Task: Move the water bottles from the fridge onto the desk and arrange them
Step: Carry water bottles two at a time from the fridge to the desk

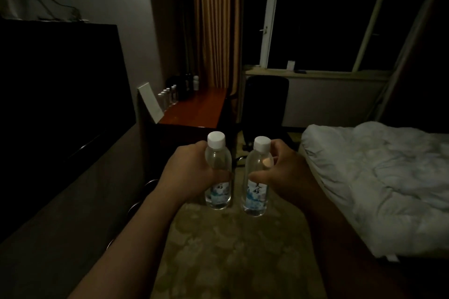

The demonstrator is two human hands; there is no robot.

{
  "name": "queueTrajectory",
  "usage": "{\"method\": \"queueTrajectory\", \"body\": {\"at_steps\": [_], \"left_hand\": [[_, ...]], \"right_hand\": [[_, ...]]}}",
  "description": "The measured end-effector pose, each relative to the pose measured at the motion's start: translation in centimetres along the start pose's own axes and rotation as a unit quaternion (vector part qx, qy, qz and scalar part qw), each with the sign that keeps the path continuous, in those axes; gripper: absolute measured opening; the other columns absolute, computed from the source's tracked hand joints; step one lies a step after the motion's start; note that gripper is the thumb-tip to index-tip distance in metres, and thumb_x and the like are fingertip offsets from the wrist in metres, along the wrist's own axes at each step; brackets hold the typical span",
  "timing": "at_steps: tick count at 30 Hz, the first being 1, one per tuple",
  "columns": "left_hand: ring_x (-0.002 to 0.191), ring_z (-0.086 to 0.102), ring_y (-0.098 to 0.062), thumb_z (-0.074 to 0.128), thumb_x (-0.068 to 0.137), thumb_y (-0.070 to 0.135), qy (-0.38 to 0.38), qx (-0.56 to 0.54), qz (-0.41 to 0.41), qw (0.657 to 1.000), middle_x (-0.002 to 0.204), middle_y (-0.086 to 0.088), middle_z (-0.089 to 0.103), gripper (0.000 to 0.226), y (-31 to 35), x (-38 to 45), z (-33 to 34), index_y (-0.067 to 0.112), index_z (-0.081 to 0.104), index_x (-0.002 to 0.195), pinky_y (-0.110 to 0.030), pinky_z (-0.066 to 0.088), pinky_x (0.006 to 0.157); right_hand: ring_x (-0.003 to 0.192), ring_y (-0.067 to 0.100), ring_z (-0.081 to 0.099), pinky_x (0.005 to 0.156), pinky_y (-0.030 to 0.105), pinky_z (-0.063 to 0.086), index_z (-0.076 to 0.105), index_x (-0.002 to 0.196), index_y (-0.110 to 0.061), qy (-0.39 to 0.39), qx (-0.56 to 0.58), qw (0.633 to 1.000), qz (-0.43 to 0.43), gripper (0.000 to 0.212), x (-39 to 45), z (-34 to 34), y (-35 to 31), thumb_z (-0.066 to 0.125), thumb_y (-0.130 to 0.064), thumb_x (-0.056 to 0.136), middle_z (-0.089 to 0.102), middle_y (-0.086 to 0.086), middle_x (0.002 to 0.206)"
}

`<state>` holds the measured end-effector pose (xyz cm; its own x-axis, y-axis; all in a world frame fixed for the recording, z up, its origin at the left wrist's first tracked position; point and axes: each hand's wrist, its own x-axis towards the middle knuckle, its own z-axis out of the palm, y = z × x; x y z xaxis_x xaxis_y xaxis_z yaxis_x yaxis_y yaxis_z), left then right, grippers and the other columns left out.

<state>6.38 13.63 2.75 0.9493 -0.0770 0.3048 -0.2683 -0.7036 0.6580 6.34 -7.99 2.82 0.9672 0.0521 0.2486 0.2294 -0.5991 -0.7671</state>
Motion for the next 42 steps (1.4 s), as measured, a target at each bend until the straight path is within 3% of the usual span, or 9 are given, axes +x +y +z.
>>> {"method": "queueTrajectory", "body": {"at_steps": [7,10,14,19,25,30,34,37,42], "left_hand": [[0.096,0.065,-0.013,0.077,0.056,0.063,-0.043,0.018,0.032,0.998,0.103,0.009,0.068,0.066,-4.7,18.5,2.4,0.026,0.062,0.108,-0.043,0.059,0.081],[0.094,0.066,-0.012,0.065,0.048,0.074,-0.045,0.013,0.037,0.998,0.101,0.01,0.068,0.076,-6.2,24.9,4.1,0.027,0.062,0.108,-0.043,0.059,0.079],[0.092,0.066,-0.009,0.079,0.063,0.054,-0.043,0.01,0.036,0.998,0.099,0.01,0.068,0.055,-8.2,33.6,7.0,0.026,0.063,0.108,-0.042,0.06,0.078],[0.09,0.066,-0.005,0.077,0.06,0.055,-0.01,0.012,0.017,1.0,0.097,0.011,0.069,0.055,-9.3,44.9,11.5,0.028,0.064,0.106,-0.038,0.06,0.077],[0.091,0.066,-0.007,0.075,0.059,0.054,0.009,0.022,-0.03,0.999,0.098,0.01,0.068,0.057,-9.7,58.6,15.8,0.026,0.064,0.107,-0.038,0.06,0.079],[0.087,0.067,-0.006,0.068,0.05,0.072,0.03,0.034,-0.063,0.997,0.095,0.011,0.069,0.065,-12.3,67.2,18.2,0.031,0.063,0.101,-0.037,0.061,0.075],[0.086,0.066,-0.007,0.072,0.057,0.063,0.046,0.039,-0.093,0.994,0.093,0.01,0.068,0.055,-15.3,73.5,19.1,0.028,0.063,0.099,-0.038,0.06,0.076],[0.088,0.066,-0.008,0.063,0.049,0.071,0.053,0.045,-0.103,0.992,0.094,0.01,0.068,0.067,-18.1,78.2,19.6,0.028,0.063,0.1,-0.039,0.06,0.077],[0.091,0.065,-0.008,0.075,0.056,0.06,0.066,0.037,-0.137,0.988,0.098,0.01,0.066,0.059,-24.3,86.9,20.0,0.027,0.061,0.104,-0.036,0.059,0.08]], "right_hand": [[0.09,0.011,0.063,0.071,0.036,0.061,0.053,0.111,-0.026,0.043,0.018,0.998,0.03,0.058,16.6,1.4,2.6,0.088,-0.02,0.065,0.062,-0.007,0.099],[0.094,0.014,0.064,0.069,0.031,0.059,0.052,0.109,-0.028,0.046,0.018,0.998,0.04,0.057,22.9,1.6,4.8,0.087,-0.02,0.066,0.062,-0.008,0.1],[0.097,0.014,0.061,0.061,0.017,0.045,0.051,0.111,-0.029,0.035,0.024,0.999,0.034,0.056,31.4,1.7,8.7,0.086,-0.019,0.069,0.062,-0.005,0.106],[0.097,0.011,0.061,0.063,0.017,0.046,0.052,0.114,-0.028,0.008,0.039,0.999,0.02,0.058,43.5,1.1,14.2,0.086,-0.021,0.068,0.061,-0.008,0.106],[0.112,0.018,0.06,0.084,0.033,0.056,0.049,0.126,-0.027,-0.039,0.019,0.999,-0.003,0.068,59.0,-0.4,18.6,0.086,-0.02,0.069,0.06,-0.001,0.122],[0.115,0.021,0.058,0.083,0.03,0.053,0.049,0.124,-0.026,-0.061,0.006,0.998,-0.029,0.066,69.1,0.5,21.4,0.086,-0.019,0.07,0.059,0.001,0.124],[0.108,0.016,0.059,0.075,0.02,0.049,0.049,0.12,-0.029,-0.08,0.012,0.996,-0.043,0.065,76.7,2.7,23.3,0.087,-0.021,0.068,0.06,-0.005,0.116],[0.1,0.01,0.056,0.065,0.012,0.042,0.048,0.115,-0.032,-0.096,0.022,0.994,-0.054,0.063,82.2,4.5,24.4,0.087,-0.021,0.068,0.056,-0.011,0.106],[0.108,0.014,0.057,0.071,0.017,0.046,0.048,0.124,-0.029,-0.134,0.016,0.988,-0.073,0.069,92.6,8.5,25.4,0.087,-0.023,0.068,0.058,-0.006,0.118]]}}
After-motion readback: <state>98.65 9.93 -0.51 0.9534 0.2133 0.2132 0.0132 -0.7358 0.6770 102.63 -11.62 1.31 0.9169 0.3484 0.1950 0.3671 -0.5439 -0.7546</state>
